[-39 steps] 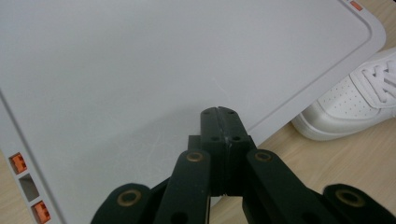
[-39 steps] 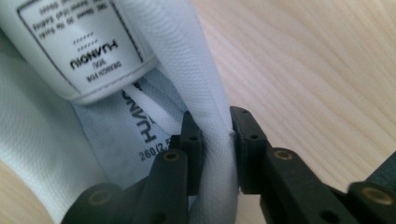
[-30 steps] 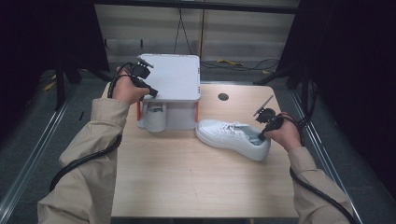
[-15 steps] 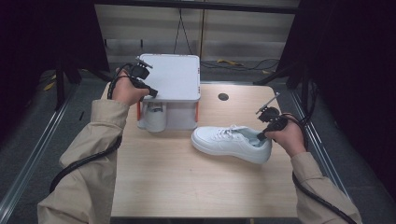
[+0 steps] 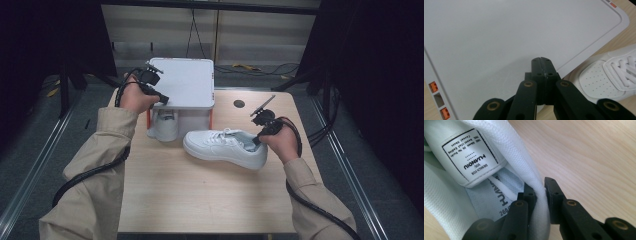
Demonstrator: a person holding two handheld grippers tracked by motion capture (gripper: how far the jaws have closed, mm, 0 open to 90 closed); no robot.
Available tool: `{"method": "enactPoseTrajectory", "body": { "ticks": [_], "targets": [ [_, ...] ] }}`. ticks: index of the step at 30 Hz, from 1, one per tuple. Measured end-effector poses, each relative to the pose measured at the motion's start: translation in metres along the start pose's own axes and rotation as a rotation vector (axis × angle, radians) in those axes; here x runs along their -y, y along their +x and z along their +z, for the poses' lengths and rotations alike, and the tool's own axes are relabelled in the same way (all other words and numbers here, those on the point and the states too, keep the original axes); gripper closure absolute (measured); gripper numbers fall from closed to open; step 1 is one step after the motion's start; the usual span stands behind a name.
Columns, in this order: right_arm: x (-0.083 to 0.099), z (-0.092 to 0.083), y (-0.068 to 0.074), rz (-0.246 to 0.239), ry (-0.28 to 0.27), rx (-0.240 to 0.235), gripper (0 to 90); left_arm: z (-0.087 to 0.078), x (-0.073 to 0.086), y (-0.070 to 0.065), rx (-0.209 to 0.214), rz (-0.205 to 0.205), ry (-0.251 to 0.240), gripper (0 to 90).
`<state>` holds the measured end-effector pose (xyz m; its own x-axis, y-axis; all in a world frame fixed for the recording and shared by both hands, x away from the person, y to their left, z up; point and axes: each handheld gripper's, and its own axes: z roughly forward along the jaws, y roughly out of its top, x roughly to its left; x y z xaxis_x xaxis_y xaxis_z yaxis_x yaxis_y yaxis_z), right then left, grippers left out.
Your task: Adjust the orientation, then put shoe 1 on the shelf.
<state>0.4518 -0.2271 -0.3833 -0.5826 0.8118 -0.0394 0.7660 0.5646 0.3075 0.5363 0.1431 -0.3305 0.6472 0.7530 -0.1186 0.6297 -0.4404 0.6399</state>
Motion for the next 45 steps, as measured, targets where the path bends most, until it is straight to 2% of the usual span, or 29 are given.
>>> {"method": "enactPoseTrajectory", "body": {
  "ticks": [9,13,15,22,26,29,32,34,36,40,41,43,45],
  "targets": [
    [-0.004,0.006,0.006,0.033,0.001,0.014,80.4,0.0,0.001,0.0,-0.003,0.006,-0.004,90.0],
    [-0.002,0.011,0.01,0.027,0.006,0.033,79.6,0.0,0.001,-0.001,-0.008,0.007,-0.006,90.0],
    [0.001,0.012,0.013,0.028,0.011,0.019,78.8,0.0,0.001,-0.001,-0.008,0.007,-0.006,90.0],
    [0.015,0.012,0.035,-0.056,0.029,-0.05,70.0,0.0,0.002,-0.001,-0.007,-0.002,-0.013,90.0],
    [0.02,0.016,0.047,-0.083,0.04,-0.082,67.4,0.0,0.002,-0.002,-0.015,0.011,-0.011,90.0],
    [0.022,0.017,0.053,-0.094,0.055,-0.124,64.6,0.0,0.002,-0.003,-0.018,0.0,-0.019,90.0],
    [0.021,0.016,0.058,-0.114,0.071,-0.129,59.8,0.0,0.003,-0.002,-0.015,0.001,-0.021,90.0],
    [0.018,0.015,0.056,-0.116,0.041,-0.14,56.4,0.0,0.003,-0.002,-0.013,0.002,-0.02,90.0],
    [0.012,0.013,0.055,-0.128,0.015,-0.115,54.5,0.0,0.003,-0.002,-0.013,-0.004,-0.023,90.0],
    [0.0,0.016,0.059,-0.17,0.03,-0.085,56.7,0.0,0.002,-0.002,-0.015,-0.004,-0.017,90.0],
    [-0.005,0.023,0.063,-0.201,0.052,-0.093,57.5,0.0,0.002,-0.002,-0.015,-0.002,-0.018,90.0],
    [-0.007,0.028,0.065,-0.223,0.062,-0.1,57.9,0.0,0.002,-0.002,-0.014,0.002,-0.018,90.0],
    [-0.009,0.03,0.066,-0.22,0.073,-0.086,63.6,0.0,0.003,-0.001,-0.01,-0.002,-0.023,90.0]
  ]
}}
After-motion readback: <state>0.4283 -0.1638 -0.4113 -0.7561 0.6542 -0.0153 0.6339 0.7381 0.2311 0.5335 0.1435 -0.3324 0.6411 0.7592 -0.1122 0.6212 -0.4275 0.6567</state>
